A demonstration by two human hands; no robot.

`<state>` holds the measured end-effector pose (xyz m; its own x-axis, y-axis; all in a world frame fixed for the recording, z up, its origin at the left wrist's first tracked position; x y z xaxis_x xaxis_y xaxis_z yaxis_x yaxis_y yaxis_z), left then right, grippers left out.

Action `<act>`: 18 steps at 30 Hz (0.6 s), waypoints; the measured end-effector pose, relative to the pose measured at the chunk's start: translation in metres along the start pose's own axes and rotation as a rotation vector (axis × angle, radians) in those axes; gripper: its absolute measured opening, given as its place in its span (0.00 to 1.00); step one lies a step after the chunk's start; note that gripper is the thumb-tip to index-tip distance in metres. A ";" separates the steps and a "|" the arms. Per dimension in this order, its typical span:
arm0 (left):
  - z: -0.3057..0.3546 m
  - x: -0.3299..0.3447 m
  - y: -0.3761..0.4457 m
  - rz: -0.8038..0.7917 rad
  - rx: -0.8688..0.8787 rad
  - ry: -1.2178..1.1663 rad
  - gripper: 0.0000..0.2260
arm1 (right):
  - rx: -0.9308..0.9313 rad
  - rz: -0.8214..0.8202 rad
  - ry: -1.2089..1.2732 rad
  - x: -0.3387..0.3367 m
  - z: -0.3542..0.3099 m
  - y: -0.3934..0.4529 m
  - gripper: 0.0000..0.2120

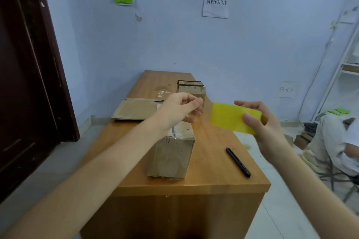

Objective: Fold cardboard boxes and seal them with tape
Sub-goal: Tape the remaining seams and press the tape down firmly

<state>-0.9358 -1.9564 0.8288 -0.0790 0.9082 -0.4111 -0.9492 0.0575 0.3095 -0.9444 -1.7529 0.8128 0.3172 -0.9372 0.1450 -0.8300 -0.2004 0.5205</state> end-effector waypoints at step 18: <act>-0.013 -0.026 -0.038 0.544 0.103 0.628 0.07 | -0.184 0.082 0.246 0.055 0.009 0.003 0.13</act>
<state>-0.9020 -1.9871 0.8167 -0.7024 0.4216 -0.5736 -0.6991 -0.2567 0.6674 -0.9339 -1.8075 0.8146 0.3723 -0.8467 0.3802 -0.7675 -0.0505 0.6391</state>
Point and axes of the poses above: each hand's wrist, its own y-axis towards the middle knuckle, its own x-axis out of the palm, z = x × y, the point moved 5 cm from there along y, towards the middle knuckle, and after that the axes turned 15 degrees about y, right-handed, at the moved point
